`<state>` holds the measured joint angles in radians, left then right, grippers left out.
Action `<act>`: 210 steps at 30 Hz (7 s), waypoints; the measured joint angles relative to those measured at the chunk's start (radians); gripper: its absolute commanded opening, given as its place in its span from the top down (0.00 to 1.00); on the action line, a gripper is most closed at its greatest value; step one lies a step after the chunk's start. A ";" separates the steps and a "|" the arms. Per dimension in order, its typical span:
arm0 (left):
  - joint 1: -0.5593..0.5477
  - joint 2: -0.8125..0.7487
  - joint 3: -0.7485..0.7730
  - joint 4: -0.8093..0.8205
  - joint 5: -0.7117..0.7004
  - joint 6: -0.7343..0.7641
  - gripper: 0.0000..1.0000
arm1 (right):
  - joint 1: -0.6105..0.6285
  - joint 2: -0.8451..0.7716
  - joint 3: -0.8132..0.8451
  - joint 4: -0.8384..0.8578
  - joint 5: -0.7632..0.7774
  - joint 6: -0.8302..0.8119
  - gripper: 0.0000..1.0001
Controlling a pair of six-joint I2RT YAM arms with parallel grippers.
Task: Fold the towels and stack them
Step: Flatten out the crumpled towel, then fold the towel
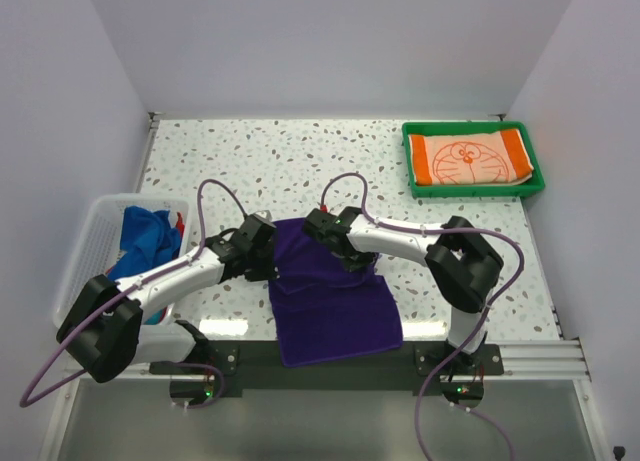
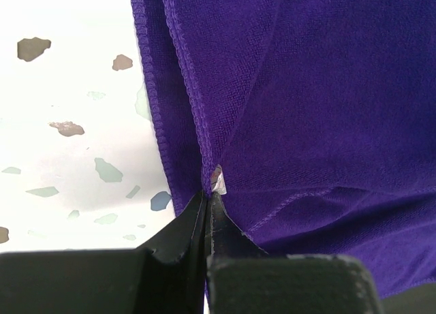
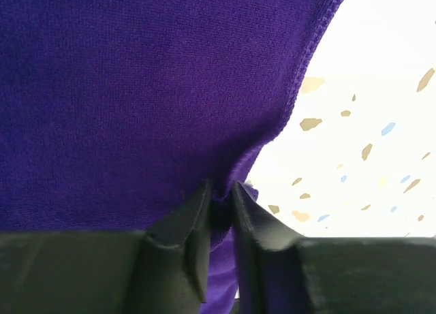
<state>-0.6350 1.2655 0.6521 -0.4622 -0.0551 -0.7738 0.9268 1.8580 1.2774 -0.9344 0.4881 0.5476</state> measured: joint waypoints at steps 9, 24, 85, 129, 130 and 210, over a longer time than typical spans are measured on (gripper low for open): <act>0.000 0.000 0.000 -0.011 -0.005 0.000 1.00 | -0.027 -0.004 -0.014 0.000 0.002 0.002 0.86; 0.000 0.000 0.000 -0.017 -0.005 0.000 1.00 | -0.050 -0.095 -0.106 -0.007 0.012 0.056 0.62; 0.172 0.202 0.560 -0.080 -0.055 0.090 1.00 | -0.509 -0.405 -0.089 0.483 -0.385 0.194 1.00; 0.578 0.661 0.888 0.040 0.486 0.192 0.99 | -0.732 0.113 0.382 0.641 -0.787 0.025 1.00; 0.575 0.661 0.860 0.050 0.483 0.195 0.97 | -0.732 0.109 0.359 0.639 -0.790 0.024 1.00; -0.232 0.103 0.067 -0.263 -0.288 -0.177 0.67 | -0.428 -0.321 -0.528 0.627 -0.702 -0.043 0.82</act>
<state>-0.8665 1.3689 0.7193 -0.7254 -0.3428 -0.9512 0.4984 1.5372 0.7494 -0.3073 -0.2142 0.5045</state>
